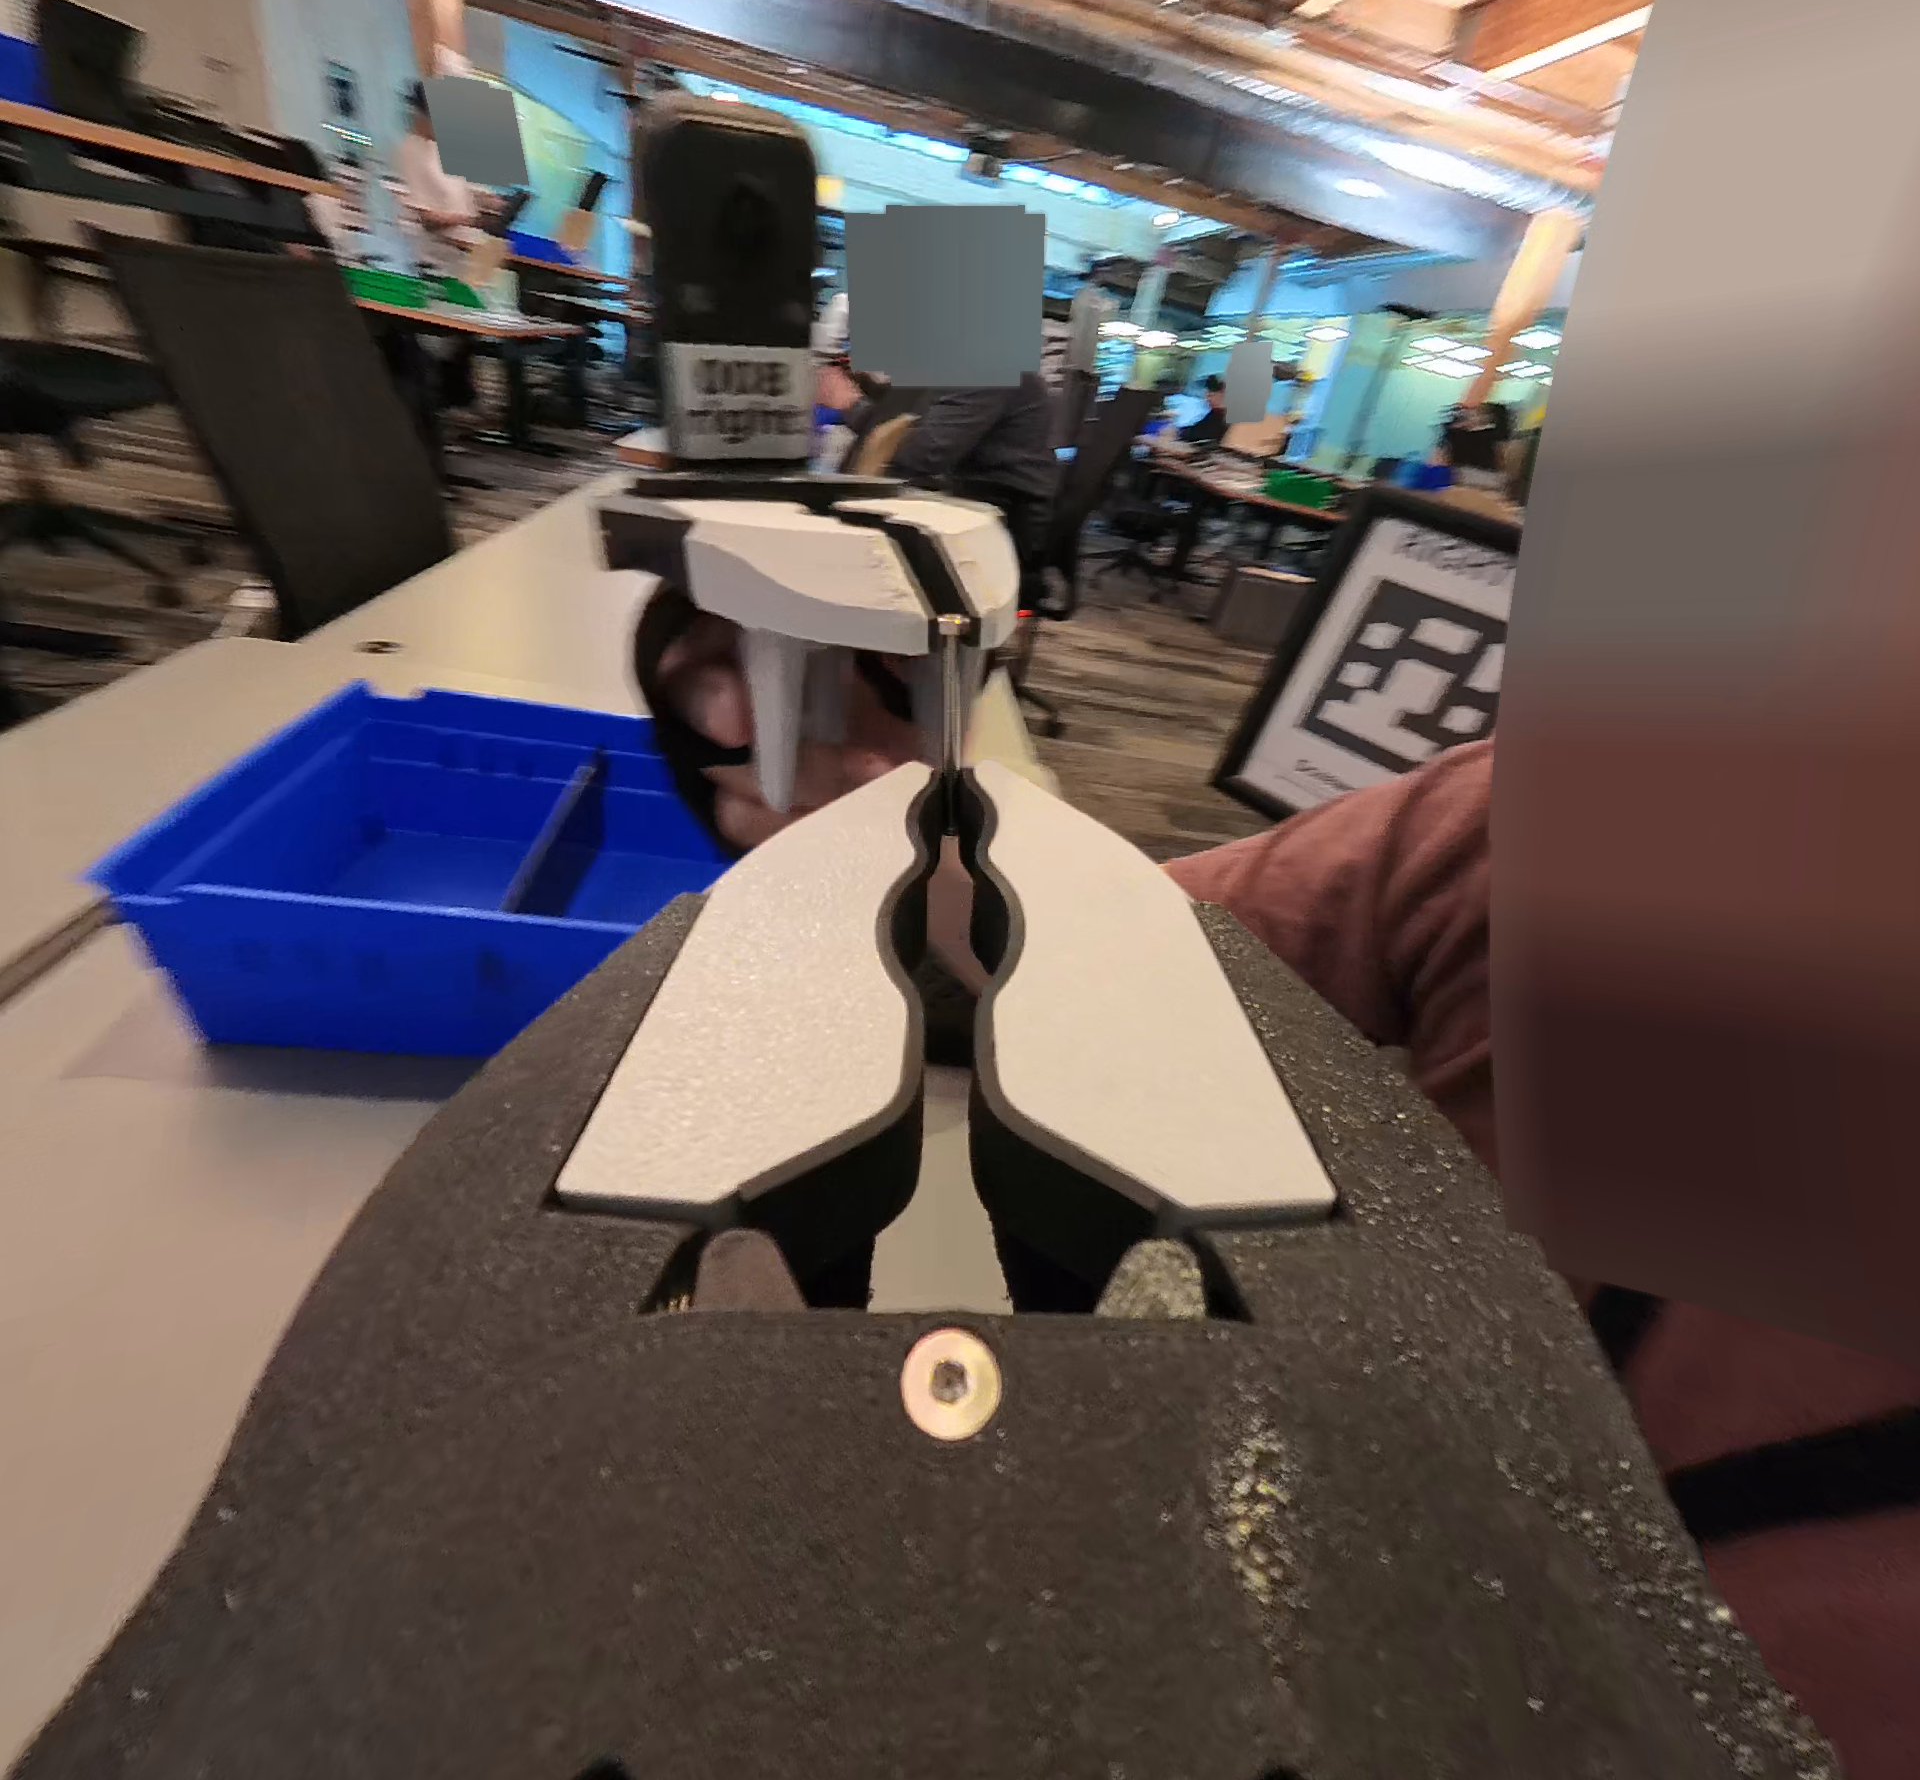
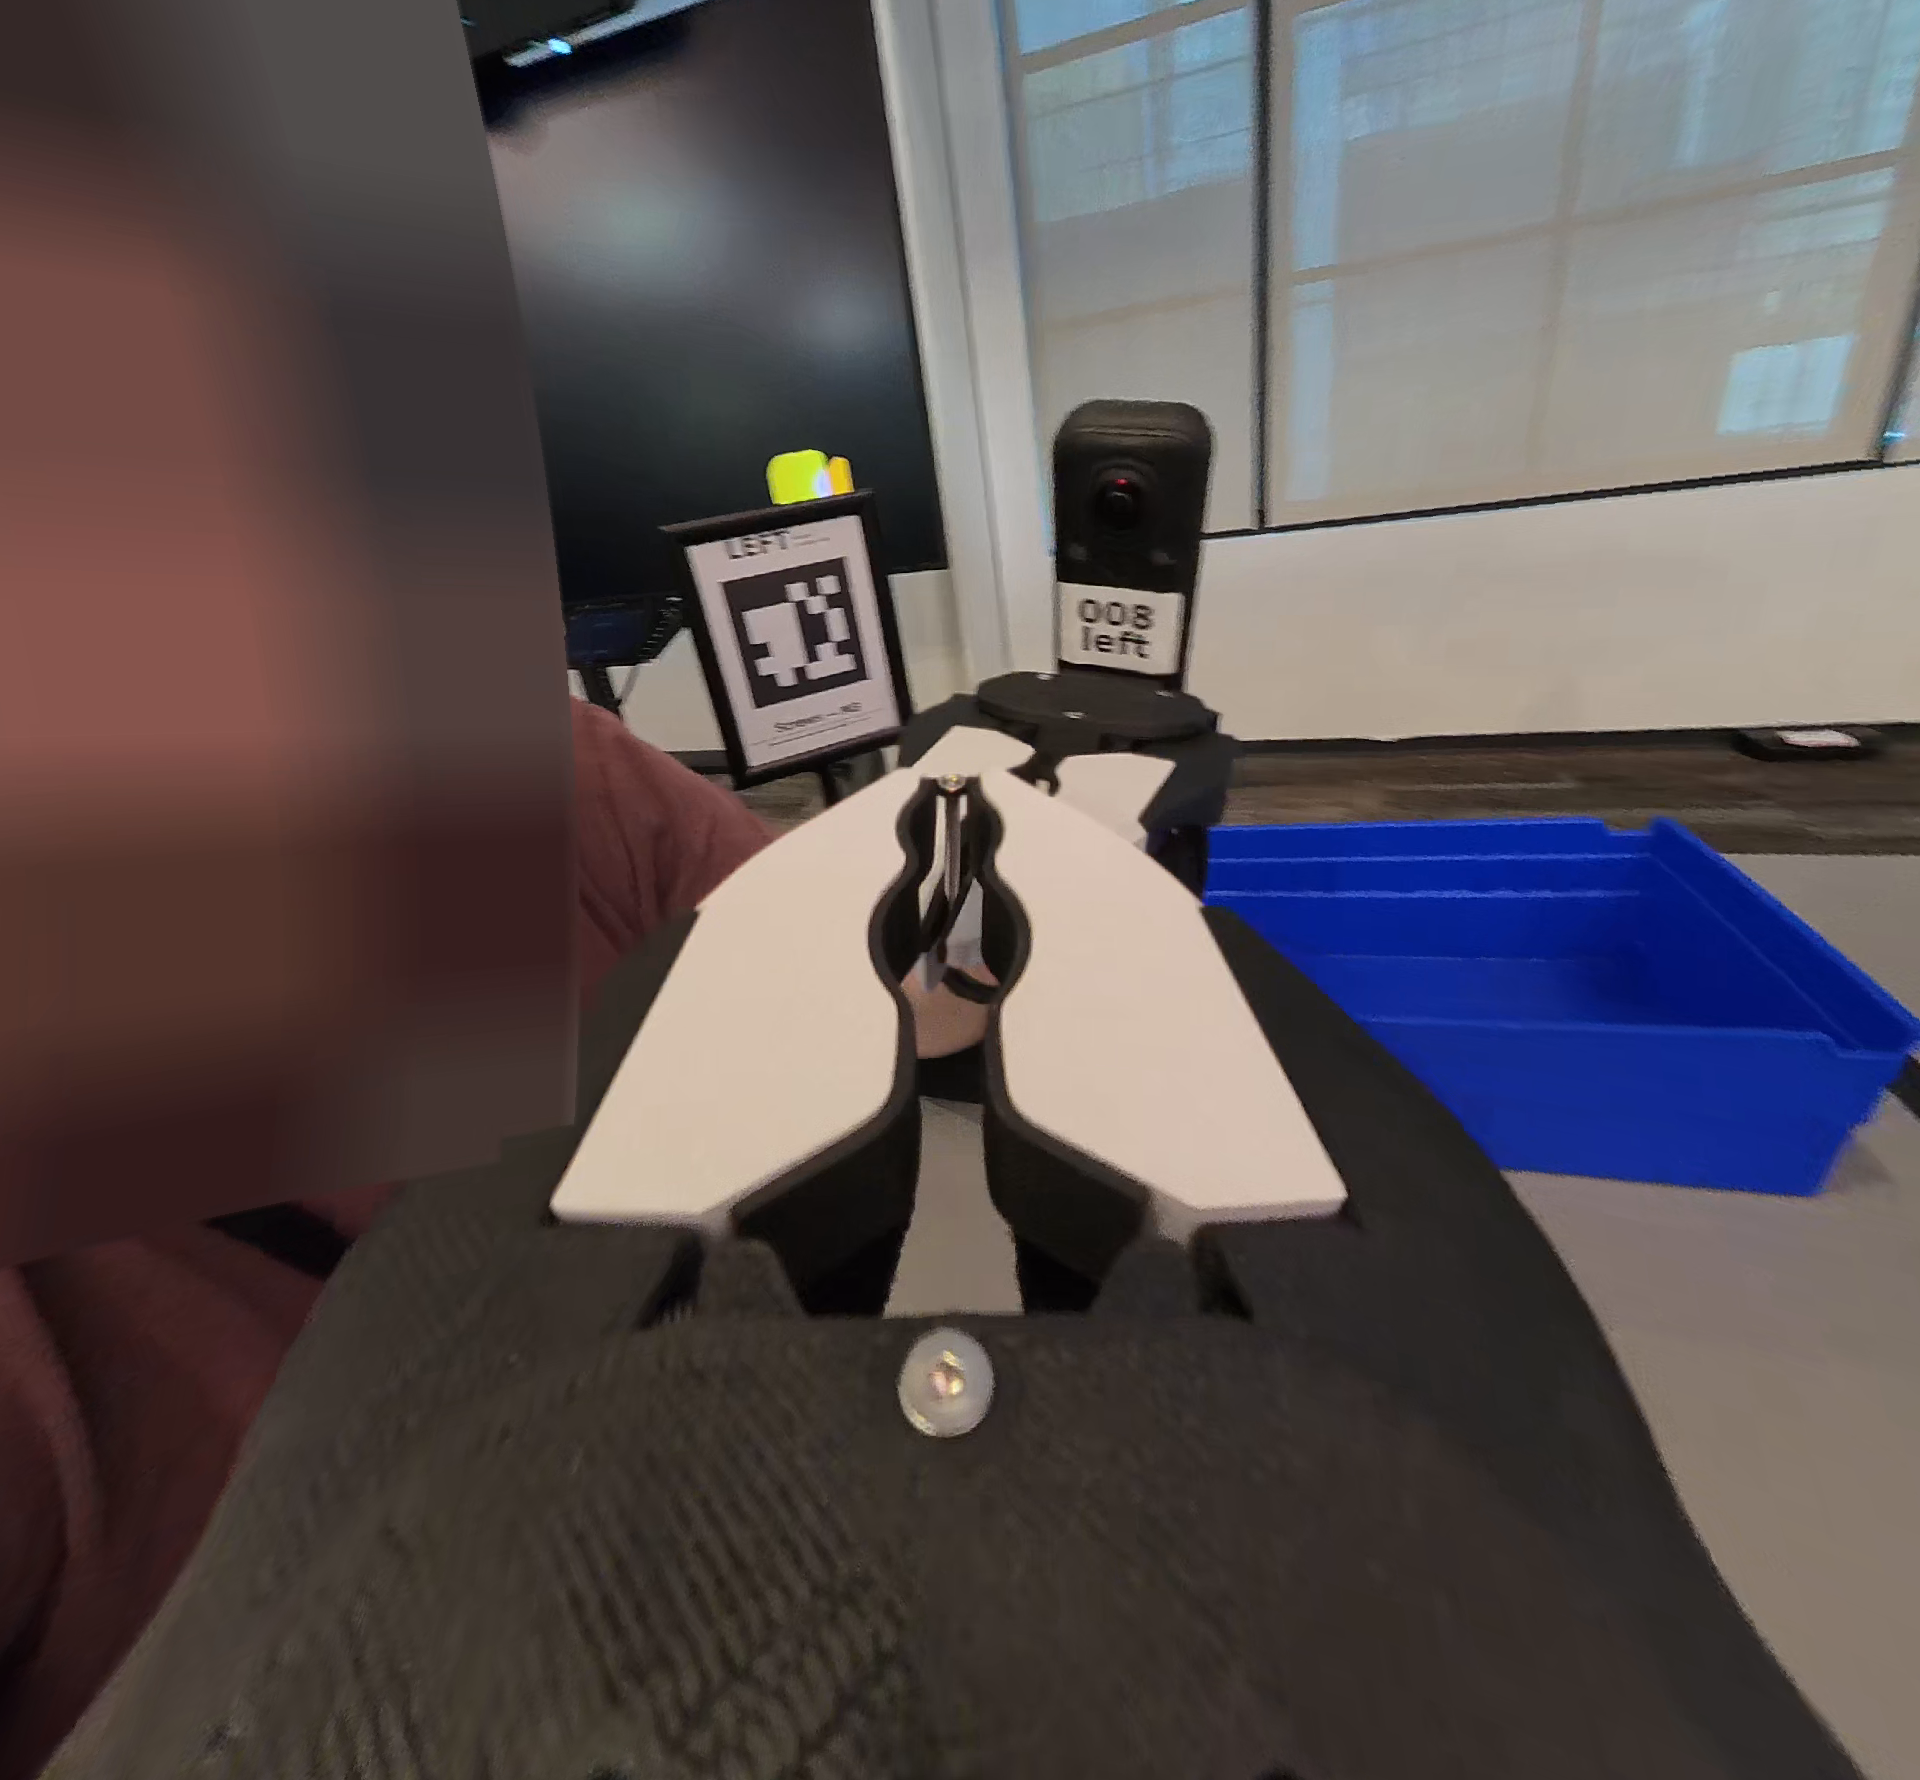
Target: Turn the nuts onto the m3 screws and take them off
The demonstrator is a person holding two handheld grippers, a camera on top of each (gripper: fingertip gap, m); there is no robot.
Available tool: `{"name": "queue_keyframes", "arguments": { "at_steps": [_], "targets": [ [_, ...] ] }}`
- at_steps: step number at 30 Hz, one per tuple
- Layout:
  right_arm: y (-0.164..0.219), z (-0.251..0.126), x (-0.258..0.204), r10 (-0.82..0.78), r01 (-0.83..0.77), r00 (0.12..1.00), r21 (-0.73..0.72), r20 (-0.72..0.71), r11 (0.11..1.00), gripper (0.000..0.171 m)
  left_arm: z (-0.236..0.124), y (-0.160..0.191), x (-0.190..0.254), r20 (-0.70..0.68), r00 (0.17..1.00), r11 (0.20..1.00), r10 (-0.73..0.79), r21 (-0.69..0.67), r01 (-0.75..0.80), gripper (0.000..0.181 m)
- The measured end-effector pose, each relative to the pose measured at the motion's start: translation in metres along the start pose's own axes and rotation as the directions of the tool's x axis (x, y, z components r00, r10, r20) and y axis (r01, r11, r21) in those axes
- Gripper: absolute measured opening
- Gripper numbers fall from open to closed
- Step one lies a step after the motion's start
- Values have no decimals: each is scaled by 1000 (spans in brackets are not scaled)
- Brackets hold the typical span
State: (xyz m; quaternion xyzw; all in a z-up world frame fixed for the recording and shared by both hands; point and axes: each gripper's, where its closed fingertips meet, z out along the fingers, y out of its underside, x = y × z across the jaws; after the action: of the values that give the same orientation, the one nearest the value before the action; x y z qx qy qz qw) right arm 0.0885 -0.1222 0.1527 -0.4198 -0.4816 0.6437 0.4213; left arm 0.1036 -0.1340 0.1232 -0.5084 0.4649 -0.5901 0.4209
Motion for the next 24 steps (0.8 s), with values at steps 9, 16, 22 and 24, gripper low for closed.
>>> {"name": "queue_keyframes", "arguments": {
  "at_steps": [9, 16, 22, 24],
  "targets": [
    [6, -2, -36, 69, -99, 919, 59, 387, 993, 6, 10, 8, 40, -347, 915, 978, -204, -32, 206, 2],
    [9, -1, -57, 56, -133, 829, 98, 556, 986, 6, 13, 13, 64, -533, 790, 949, -302, -90, 303, 2],
    [5, -4, -55, 48, -139, 835, 126, 548, 982, 5, 19, 21, 61, -536, 773, 936, -340, -115, 332, 2],
    [3, -4, -52, 42, -117, 860, 118, 509, 986, 5, 16, 19, 58, -520, 791, 943, -322, -104, 315, 2]
  ]
}}
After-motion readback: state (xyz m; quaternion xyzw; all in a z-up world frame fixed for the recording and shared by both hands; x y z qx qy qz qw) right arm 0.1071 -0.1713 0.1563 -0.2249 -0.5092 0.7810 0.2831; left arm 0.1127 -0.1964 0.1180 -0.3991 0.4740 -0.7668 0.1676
